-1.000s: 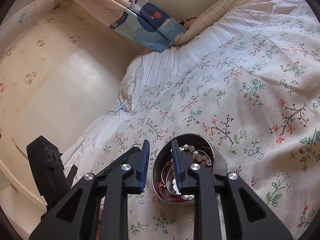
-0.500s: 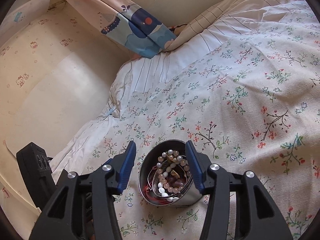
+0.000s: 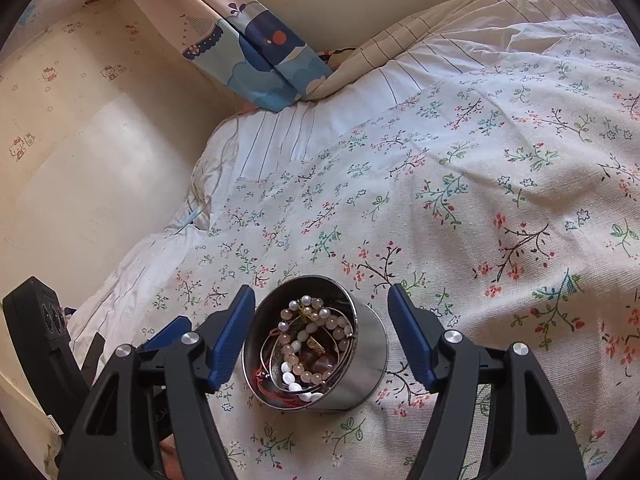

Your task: Organize jewelry

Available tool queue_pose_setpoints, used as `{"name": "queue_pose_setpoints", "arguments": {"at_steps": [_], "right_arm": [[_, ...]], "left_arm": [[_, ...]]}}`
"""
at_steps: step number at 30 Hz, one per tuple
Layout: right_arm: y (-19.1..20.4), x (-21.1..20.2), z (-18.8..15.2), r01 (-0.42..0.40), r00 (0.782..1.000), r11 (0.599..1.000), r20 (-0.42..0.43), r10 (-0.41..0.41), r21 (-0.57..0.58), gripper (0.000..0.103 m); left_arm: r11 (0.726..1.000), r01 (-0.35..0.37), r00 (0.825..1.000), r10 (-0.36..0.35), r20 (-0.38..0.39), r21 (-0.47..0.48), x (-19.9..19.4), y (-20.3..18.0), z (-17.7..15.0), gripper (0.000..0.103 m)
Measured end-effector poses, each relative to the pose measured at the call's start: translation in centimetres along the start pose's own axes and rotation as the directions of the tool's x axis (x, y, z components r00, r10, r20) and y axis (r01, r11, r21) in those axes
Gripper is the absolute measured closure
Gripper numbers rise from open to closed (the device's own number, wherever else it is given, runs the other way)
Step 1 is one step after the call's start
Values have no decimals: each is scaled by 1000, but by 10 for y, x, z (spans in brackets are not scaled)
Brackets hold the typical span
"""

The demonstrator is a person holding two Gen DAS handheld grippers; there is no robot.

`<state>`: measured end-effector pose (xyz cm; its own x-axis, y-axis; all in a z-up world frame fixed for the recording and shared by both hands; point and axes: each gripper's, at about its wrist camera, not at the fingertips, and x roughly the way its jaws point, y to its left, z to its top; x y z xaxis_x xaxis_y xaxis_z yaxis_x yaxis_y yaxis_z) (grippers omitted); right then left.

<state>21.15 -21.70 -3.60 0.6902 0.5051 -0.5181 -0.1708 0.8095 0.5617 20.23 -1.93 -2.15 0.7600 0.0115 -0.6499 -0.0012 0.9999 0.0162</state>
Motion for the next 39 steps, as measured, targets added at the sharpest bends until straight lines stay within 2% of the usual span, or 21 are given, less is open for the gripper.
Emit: {"name": "queue_pose_setpoints", "arguments": {"at_steps": [9,13,17,21,25,30,32,39], "right_arm": [[2,-14,-15,117,993,992,-7,-117,-44,33],[15,-41,-31,196,980,973,-5,-198,-120,29],[28,-77,-54,256,966,949,27,-256,-182,20],[32,-106,-81,315,948,920,35,-316,-233,19],[29,-134,-94,337,941,918,73,-329,-211,14],[32,-148,-102,363,932,910,77,-355,-201,12],[35,-155,-104,375,927,904,89,-365,-206,8],[32,-177,-108,398,916,904,116,-383,-155,7]], "left_arm": [[1000,-8,999,9,-35,24,-4,5,-15,20],[998,0,998,3,-63,59,-21,11,-33,19],[996,-4,999,8,-52,90,-52,21,-55,15],[995,10,997,-2,-77,101,-72,29,-74,15],[997,22,998,-17,-64,80,-92,32,-78,12],[998,37,998,-34,-62,44,-109,36,-80,11],[998,49,998,-47,-45,38,-119,36,-81,8],[994,39,999,-40,10,105,-146,20,-85,8]]}}
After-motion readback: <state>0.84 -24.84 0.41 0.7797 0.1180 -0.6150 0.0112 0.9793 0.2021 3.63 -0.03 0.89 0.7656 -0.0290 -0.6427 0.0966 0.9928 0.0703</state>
